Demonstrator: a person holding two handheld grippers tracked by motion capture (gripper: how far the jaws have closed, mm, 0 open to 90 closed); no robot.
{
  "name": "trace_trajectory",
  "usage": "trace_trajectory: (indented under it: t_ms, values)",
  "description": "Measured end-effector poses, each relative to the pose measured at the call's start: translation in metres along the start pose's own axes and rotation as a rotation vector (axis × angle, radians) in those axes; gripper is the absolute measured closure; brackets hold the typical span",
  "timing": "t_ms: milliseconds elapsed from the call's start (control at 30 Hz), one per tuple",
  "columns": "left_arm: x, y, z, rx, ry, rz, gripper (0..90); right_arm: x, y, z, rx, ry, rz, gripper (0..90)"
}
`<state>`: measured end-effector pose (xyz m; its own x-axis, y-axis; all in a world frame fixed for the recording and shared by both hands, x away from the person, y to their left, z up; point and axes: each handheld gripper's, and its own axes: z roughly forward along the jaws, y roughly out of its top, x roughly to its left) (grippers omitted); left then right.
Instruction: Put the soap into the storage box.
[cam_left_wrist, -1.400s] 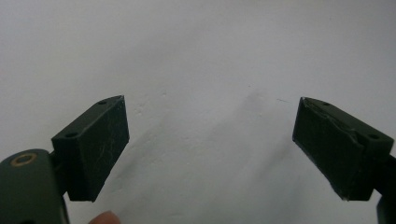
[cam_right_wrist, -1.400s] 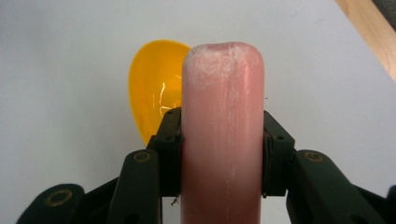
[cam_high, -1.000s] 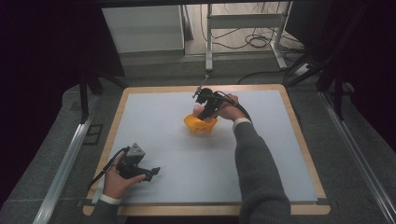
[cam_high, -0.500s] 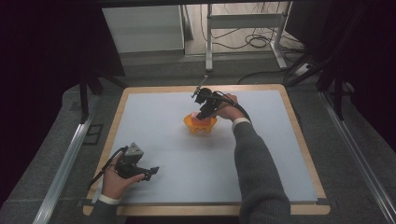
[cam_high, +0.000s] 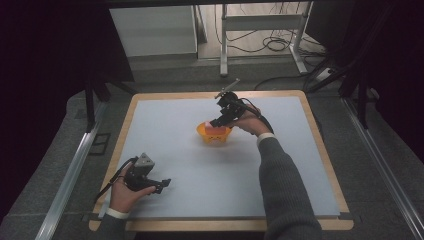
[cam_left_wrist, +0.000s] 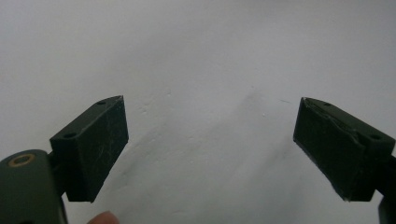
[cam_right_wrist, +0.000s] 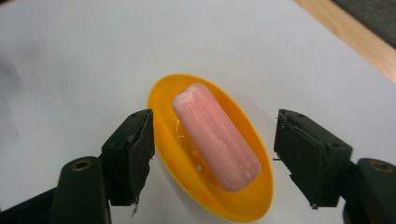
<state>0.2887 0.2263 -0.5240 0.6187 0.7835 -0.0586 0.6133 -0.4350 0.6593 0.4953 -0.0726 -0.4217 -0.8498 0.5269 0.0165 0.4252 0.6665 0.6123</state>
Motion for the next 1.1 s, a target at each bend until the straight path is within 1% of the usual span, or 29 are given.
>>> trace_trajectory:
  t_ms: [100,167,200,233,300,333,367,400,433,533,600,633,867,1000,1100]
  values:
    - [-0.001,-0.001,0.000,0.000,0.002,0.001,10.7,0.003,-0.009,-0.008,-0.058,-0.037,0.030,24.4]
    - [-0.001,-0.001,-0.001,-0.001,0.003,0.002,10.6,0.005,-0.015,-0.013,-0.088,-0.035,0.045,23.6]
    - [-0.001,-0.001,-0.001,-0.002,0.005,0.002,10.7,0.006,-0.018,-0.016,-0.104,-0.043,0.058,23.0]
    - [-0.001,-0.001,-0.002,-0.003,0.007,0.001,10.7,0.007,-0.023,-0.019,-0.118,-0.056,0.066,23.0]
    - [-0.002,-0.002,-0.004,-0.006,0.007,0.000,10.7,0.010,-0.035,-0.025,-0.142,-0.071,0.096,23.0]
    - [-0.002,-0.002,-0.005,-0.013,0.006,-0.004,10.7,0.011,-0.039,-0.028,-0.147,-0.080,0.101,23.0]
    - [-0.002,-0.002,-0.005,-0.015,0.007,-0.006,10.7,0.012,-0.048,-0.031,-0.156,-0.095,0.111,23.0]
    - [-0.002,-0.003,-0.006,-0.018,0.010,-0.007,10.7,0.014,-0.060,-0.037,-0.161,-0.111,0.128,22.8]
    - [-0.003,-0.003,-0.006,-0.021,0.012,-0.009,10.7,0.014,-0.060,-0.037,-0.161,-0.111,0.128,22.8]
    - [-0.003,-0.003,-0.005,-0.019,0.015,-0.008,10.7,0.016,-0.085,-0.046,-0.176,-0.136,0.152,22.7]
    - [-0.004,-0.003,-0.005,-0.019,0.012,-0.009,10.7,0.017,-0.099,-0.051,-0.178,-0.155,0.163,22.5]
    - [-0.004,-0.003,-0.005,-0.021,0.012,-0.011,10.7,0.018,-0.110,-0.055,-0.186,-0.165,0.163,22.4]
    - [-0.005,-0.003,-0.005,-0.021,0.012,-0.016,10.7,0.024,-0.166,-0.070,-0.221,-0.200,0.215,21.4]
    - [-0.006,-0.003,-0.003,-0.014,0.013,-0.014,10.7,0.027,-0.189,-0.074,-0.228,-0.204,0.246,20.5]
    - [-0.006,-0.003,-0.002,-0.011,0.014,-0.012,10.7,0.029,-0.204,-0.077,-0.229,-0.215,0.261,20.0]
